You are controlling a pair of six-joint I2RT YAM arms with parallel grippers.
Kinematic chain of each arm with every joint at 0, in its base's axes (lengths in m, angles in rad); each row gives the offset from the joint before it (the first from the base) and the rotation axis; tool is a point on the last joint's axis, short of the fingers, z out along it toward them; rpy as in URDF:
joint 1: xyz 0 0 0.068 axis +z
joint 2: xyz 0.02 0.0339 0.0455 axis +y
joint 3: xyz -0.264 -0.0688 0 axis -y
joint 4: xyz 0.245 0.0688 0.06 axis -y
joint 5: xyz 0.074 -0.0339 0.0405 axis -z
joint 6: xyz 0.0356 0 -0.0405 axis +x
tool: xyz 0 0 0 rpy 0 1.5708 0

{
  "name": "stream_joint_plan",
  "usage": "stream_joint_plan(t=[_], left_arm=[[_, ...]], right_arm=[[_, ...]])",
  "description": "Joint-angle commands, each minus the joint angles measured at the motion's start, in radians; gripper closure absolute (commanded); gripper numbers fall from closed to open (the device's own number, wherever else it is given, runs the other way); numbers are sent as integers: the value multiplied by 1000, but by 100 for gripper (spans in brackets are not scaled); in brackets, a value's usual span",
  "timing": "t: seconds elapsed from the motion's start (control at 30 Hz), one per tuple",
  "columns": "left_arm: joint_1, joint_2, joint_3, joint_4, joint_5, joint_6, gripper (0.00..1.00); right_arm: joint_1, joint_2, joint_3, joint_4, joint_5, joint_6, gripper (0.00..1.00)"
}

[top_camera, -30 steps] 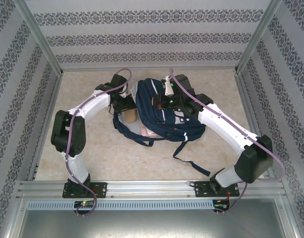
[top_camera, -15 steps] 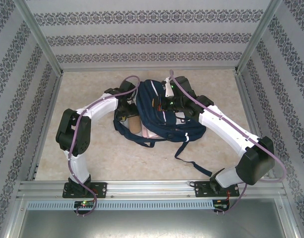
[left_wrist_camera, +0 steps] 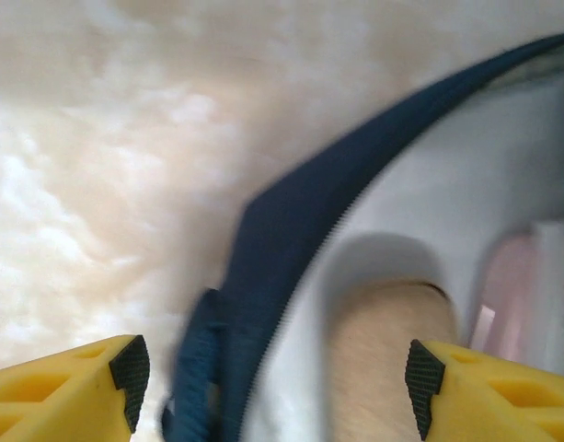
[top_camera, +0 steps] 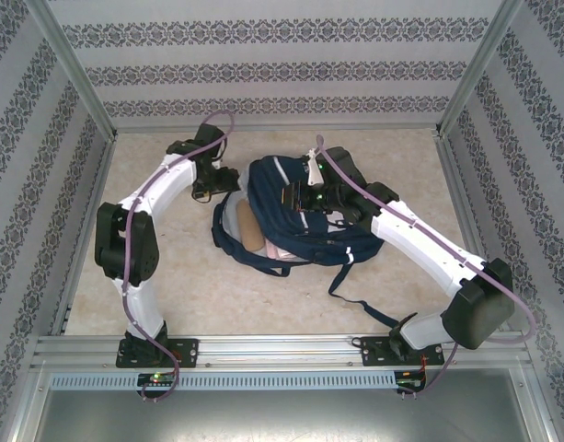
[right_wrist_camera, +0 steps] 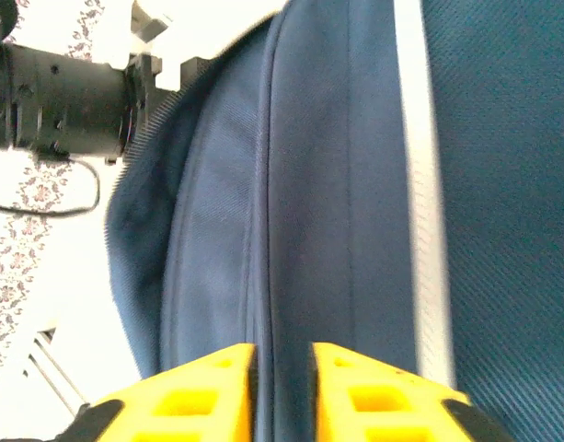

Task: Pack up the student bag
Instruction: Close the student bag at the center of the table, then rotate the student bag at the top-center of the table.

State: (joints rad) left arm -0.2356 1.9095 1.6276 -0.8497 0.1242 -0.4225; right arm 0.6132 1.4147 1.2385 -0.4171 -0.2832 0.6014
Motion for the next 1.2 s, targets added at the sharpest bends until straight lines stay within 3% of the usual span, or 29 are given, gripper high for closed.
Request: stream_joint_plan(t=[0.0, 0.23, 0.33, 0.4, 0.5, 0.57, 0.6, 0.83, 1.0, 1.17], left_arm=[[32, 87, 32, -61, 24, 97, 26], [36, 219, 121, -49, 147, 152, 25], [36, 257, 154, -48, 183, 170, 30], [36, 270, 164, -44, 195, 175, 40], [36, 274, 159, -34, 239, 173, 64], [37, 260, 130, -13, 260, 166, 92], [36, 249, 115, -6, 254, 159, 100], [39, 68, -116, 66, 183, 117, 100], [26, -110, -384, 213, 285, -17, 100], [-79, -323, -626, 322, 256, -179, 100]], right_arm=[[25, -44, -33, -35, 36, 1, 68], [66, -100, -167, -53, 76, 31, 66], [92, -112, -230, -44, 92, 54, 68], [116, -107, -272, -27, 97, 75, 69], [162, -75, -308, -11, 107, 93, 69], [174, -47, -320, -2, 111, 90, 69], [174, -36, -324, 0, 113, 88, 69], [89, 59, -301, -22, 155, 10, 70], [-3, 116, -270, -12, 179, -38, 70], [-104, 218, -196, -19, 192, -81, 70]])
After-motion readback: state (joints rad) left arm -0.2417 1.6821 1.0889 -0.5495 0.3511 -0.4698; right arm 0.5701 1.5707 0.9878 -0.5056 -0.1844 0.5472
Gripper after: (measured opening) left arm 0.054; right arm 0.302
